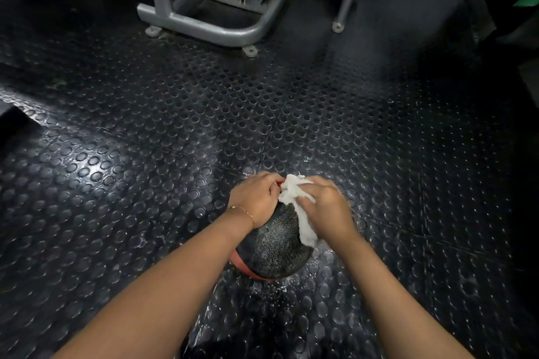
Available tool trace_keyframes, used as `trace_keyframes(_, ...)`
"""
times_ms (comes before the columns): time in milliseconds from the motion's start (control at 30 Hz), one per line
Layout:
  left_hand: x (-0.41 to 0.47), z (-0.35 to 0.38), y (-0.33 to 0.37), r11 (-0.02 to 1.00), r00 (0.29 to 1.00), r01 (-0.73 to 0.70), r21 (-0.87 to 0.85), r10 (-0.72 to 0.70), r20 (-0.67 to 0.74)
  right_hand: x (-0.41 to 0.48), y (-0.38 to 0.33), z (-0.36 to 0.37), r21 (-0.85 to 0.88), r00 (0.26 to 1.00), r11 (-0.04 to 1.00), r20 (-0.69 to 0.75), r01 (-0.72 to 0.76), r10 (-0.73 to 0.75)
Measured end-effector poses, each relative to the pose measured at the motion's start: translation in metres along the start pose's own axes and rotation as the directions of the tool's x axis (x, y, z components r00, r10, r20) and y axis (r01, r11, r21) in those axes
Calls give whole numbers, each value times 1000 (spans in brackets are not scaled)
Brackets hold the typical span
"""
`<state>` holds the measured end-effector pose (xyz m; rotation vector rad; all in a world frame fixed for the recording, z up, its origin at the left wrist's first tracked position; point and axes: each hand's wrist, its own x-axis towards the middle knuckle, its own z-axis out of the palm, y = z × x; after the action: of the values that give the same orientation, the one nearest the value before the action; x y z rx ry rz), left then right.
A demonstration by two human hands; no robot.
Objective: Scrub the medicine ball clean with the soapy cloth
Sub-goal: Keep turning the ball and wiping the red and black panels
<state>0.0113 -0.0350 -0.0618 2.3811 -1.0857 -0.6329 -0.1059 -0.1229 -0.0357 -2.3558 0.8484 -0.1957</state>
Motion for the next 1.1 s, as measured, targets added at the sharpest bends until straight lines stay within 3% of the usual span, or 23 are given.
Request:
trace_keyframes(233,0,2,-1,999,1000,-12,-48,13,22,-23,2,-13,-94,993,990,60,103,-98)
trace_keyframes(467,5,-1,2,999,999,39,-22,-38,21,-24,0,12,-31,990,997,-127,-68,63)
trace_keyframes(567,6,-3,2,999,999,29,19,-30,29,-61,0,16,2,976,1000,-217,-29,29)
trace_keyframes(700,6,-3,3,999,998,50,6,-50,36,-25,7,15,26,967,973,-107,-230,232)
trace_keyframes(867,13,-2,-2,994,995,102,30,-102,0,-19,6,7,141,980,971,-13,-194,198)
trace_keyframes(967,20,-3,1,995,996,79,52,-81,30,-53,15,12,196,977,966,-102,-166,189)
trace_keyframes(1100,20,2,3,996,994,89,3,-89,63,-36,24,17,240,923,919,-149,-314,355)
